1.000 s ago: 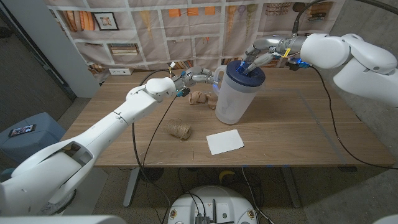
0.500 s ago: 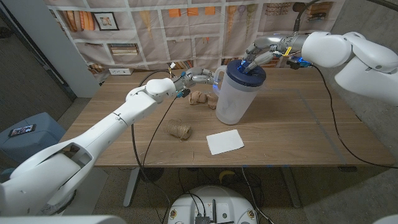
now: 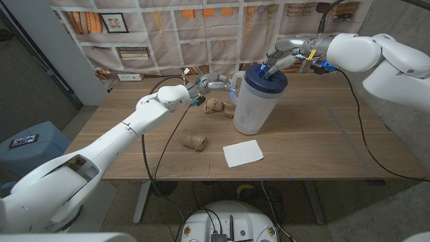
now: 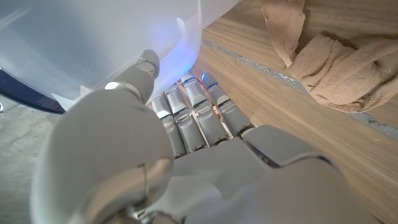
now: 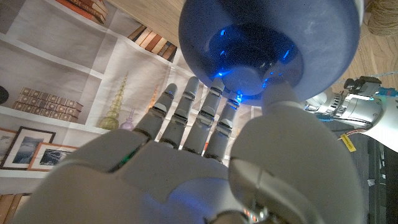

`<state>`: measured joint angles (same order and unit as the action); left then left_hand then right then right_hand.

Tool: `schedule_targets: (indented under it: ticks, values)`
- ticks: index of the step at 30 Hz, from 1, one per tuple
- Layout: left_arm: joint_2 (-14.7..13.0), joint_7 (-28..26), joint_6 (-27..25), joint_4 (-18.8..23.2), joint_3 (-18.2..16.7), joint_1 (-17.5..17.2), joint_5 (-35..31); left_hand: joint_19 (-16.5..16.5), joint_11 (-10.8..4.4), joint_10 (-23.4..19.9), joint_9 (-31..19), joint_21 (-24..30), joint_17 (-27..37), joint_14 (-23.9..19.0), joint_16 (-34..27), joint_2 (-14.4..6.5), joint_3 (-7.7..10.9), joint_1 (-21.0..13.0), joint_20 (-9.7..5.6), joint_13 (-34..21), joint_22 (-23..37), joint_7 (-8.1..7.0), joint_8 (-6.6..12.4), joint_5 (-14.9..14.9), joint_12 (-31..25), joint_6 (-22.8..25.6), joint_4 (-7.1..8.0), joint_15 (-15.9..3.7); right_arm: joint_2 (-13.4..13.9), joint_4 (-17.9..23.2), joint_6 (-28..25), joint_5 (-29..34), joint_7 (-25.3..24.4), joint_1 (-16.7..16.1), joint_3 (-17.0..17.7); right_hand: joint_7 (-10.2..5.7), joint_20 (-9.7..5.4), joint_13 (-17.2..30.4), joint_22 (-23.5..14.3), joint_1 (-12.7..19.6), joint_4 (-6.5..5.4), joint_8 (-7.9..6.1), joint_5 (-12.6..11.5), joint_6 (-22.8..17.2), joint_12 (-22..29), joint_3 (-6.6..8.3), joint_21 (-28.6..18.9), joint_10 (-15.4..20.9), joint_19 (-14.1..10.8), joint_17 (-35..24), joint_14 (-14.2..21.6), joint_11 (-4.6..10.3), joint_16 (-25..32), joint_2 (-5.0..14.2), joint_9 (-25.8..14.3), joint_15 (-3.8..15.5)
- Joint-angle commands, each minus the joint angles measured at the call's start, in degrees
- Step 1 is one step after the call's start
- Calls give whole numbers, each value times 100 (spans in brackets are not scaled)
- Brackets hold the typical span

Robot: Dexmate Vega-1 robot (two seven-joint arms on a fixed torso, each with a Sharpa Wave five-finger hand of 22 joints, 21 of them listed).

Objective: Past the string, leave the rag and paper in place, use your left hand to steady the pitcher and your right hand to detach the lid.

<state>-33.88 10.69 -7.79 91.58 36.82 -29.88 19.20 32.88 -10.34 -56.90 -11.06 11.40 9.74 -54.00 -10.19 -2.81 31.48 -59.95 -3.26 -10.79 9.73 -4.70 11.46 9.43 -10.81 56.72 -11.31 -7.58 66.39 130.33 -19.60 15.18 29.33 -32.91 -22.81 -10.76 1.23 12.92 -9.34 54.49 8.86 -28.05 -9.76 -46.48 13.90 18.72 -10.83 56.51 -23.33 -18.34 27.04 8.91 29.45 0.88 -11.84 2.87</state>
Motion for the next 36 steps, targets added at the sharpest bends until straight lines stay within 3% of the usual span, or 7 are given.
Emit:
schedule_targets:
  ticks: [1,36]
  values:
    - [15,-8,54,-40,-10,-16,14,17,-5,-16,-12,-13,15,-40,-22,-329,142,253,-838,-10,20,98,39,40,-27,157,120,-567,10,6,-12,-8,-3,40,3,-182,-16,30,-20,293,-16,-26,-37,-230,39,-5,3,432,-4,-15,44,384,5,420,-8,839]
    - [22,-55,182,-99,-53,-124,54,21,-8,-13,-13,-8,15,-26,-19,-330,142,258,-834,-11,21,88,36,39,-25,145,122,-569,-36,43,-100,-26,111,209,-19,-182,0,33,-20,279,-14,-33,-27,-299,16,-32,6,468,-6,-4,56,386,-13,449,1,833]
